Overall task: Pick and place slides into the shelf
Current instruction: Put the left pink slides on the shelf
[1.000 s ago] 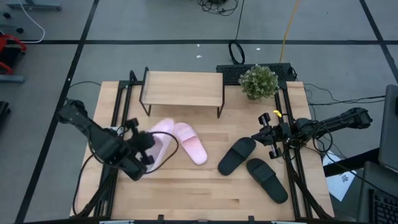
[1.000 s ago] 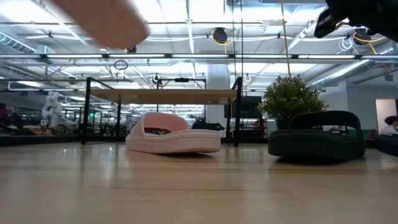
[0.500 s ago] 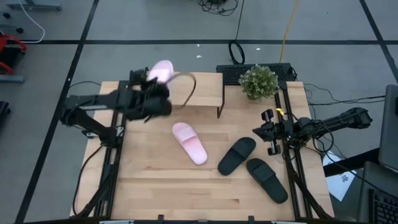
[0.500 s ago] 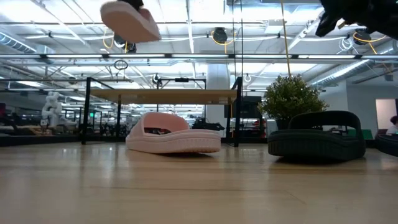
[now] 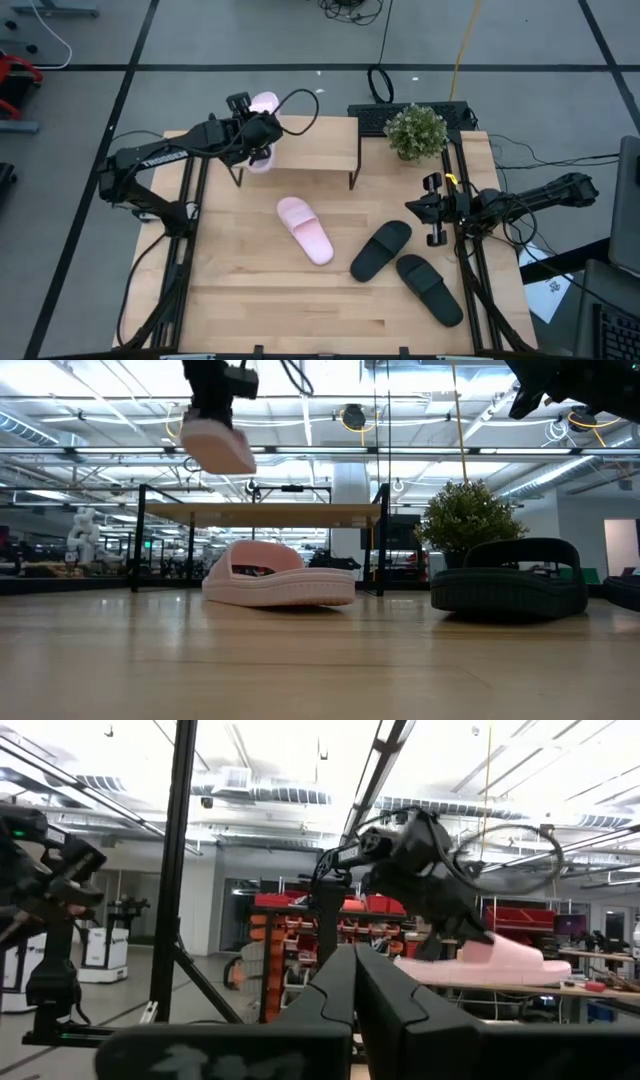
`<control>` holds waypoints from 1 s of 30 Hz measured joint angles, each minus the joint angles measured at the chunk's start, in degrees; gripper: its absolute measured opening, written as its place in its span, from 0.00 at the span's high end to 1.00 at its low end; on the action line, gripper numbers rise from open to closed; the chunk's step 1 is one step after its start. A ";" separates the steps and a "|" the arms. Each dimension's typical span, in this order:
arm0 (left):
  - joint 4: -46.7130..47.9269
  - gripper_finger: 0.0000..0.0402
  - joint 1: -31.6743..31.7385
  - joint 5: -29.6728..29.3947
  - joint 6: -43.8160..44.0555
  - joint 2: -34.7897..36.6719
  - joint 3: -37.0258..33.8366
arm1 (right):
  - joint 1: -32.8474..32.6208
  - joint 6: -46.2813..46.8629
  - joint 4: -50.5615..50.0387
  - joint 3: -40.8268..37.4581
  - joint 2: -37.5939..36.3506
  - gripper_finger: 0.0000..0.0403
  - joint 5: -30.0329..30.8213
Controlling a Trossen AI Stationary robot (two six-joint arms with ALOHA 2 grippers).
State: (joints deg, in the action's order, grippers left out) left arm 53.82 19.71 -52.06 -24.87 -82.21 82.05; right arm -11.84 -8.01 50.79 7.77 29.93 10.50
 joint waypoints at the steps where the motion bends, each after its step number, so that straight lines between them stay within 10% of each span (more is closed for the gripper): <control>1: -0.04 1.00 0.48 0.25 -0.08 0.00 -0.59 | 0.00 0.00 0.02 0.00 0.00 1.00 0.00; 30: -12.26 1.00 9.63 10.82 -13.79 4.47 -10.81 | 0.00 -2.21 1.72 0.02 -0.02 1.00 0.24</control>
State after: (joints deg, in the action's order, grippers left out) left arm 41.56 29.34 -41.24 -38.66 -77.74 71.24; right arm -11.84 -10.22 52.52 7.79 29.91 10.74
